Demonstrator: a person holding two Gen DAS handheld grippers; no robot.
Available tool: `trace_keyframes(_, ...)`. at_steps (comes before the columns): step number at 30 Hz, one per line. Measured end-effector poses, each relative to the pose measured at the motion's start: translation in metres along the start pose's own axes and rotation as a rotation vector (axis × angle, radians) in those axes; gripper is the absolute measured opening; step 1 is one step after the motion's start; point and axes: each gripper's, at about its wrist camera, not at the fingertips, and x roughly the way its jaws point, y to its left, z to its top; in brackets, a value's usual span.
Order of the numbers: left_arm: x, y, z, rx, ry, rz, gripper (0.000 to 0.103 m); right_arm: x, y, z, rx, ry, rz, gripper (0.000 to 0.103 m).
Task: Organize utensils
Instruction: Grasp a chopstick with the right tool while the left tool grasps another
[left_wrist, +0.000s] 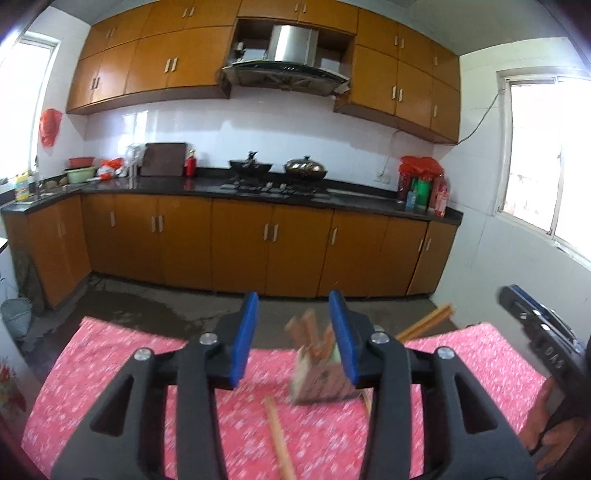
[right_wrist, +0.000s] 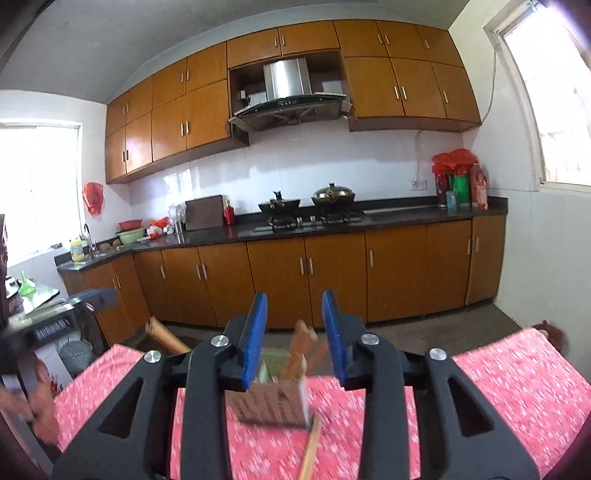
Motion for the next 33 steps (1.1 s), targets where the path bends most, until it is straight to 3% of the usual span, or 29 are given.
trace_keyframes(3,-0.008,0.021,-0.033,0.005,0.055,0.058,0.046,0.001,-0.016,-0.039,0.015,0.118,-0.044,0.033)
trace_keyframes(6,0.003,0.041,-0.081,0.014,0.162,0.134,0.046,0.025,-0.031,-0.097,0.055,0.318,-0.069,0.033)
trace_keyframes(13,0.041,0.063,-0.159,-0.036,0.381,0.179,0.046,0.072,-0.026,-0.184,0.163,0.598,0.013,0.016)
trace_keyframes(20,0.054,0.052,-0.179,-0.045,0.432,0.137,0.046,0.086,-0.01,-0.202,0.125,0.658,0.016,0.016)
trace_keyframes(33,0.072,0.02,-0.2,-0.057,0.498,0.048,0.04,0.093,-0.011,-0.204,0.041,0.637,-0.084,0.013)
